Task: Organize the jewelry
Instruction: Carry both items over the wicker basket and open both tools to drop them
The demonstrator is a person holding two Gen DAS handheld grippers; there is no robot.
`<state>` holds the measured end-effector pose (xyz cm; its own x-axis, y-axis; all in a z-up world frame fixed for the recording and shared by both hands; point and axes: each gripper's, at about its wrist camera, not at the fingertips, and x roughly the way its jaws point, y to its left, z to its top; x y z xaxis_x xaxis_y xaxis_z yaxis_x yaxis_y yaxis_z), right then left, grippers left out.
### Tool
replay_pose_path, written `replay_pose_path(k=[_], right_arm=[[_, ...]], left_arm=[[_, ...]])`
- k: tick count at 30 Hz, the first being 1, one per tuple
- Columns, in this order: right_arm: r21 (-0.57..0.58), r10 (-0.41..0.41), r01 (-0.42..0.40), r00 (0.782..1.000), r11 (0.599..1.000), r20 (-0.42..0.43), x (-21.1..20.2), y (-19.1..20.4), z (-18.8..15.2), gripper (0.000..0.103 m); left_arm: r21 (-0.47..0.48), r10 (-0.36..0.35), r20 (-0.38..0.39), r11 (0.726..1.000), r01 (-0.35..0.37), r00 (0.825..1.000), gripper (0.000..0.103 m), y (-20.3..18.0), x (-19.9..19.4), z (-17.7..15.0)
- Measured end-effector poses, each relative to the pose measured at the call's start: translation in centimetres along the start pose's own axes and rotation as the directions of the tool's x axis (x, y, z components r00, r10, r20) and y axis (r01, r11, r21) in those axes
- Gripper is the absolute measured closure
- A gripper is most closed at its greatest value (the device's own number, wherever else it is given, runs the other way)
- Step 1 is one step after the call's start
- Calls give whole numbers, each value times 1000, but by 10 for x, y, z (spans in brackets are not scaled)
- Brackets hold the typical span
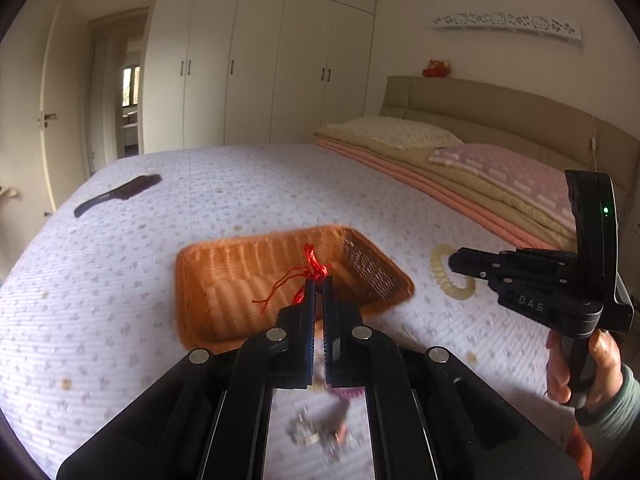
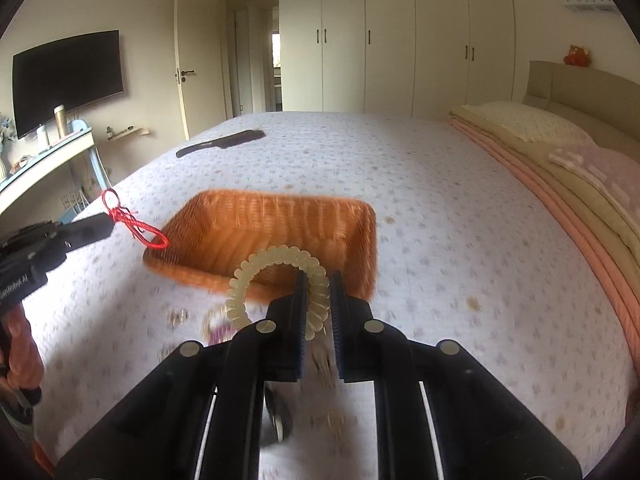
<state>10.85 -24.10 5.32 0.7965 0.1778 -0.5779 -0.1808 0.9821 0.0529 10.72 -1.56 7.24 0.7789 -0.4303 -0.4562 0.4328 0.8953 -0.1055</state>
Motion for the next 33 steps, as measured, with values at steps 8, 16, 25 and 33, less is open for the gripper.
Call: replay_pose_path(k=[8, 16, 25, 33], right_arm=[[13, 19, -17, 984, 1000, -178, 123, 1, 45, 93], [12, -7, 12, 946, 1000, -325, 186, 4, 24, 93], [42, 20, -7, 951, 999, -309, 163, -1, 19, 74], [49, 103, -95, 976, 994, -193, 64, -3, 5, 64]], left_arm=[[-109, 25, -99, 993, -36, 995, 102, 41, 99, 13], [-136, 30, -217, 989, -60, 976, 101, 51, 142, -9], [-128, 21, -194, 991, -47, 981, 65, 42, 114, -15], [-135, -38, -82, 991, 26, 996, 65, 23, 26, -22]])
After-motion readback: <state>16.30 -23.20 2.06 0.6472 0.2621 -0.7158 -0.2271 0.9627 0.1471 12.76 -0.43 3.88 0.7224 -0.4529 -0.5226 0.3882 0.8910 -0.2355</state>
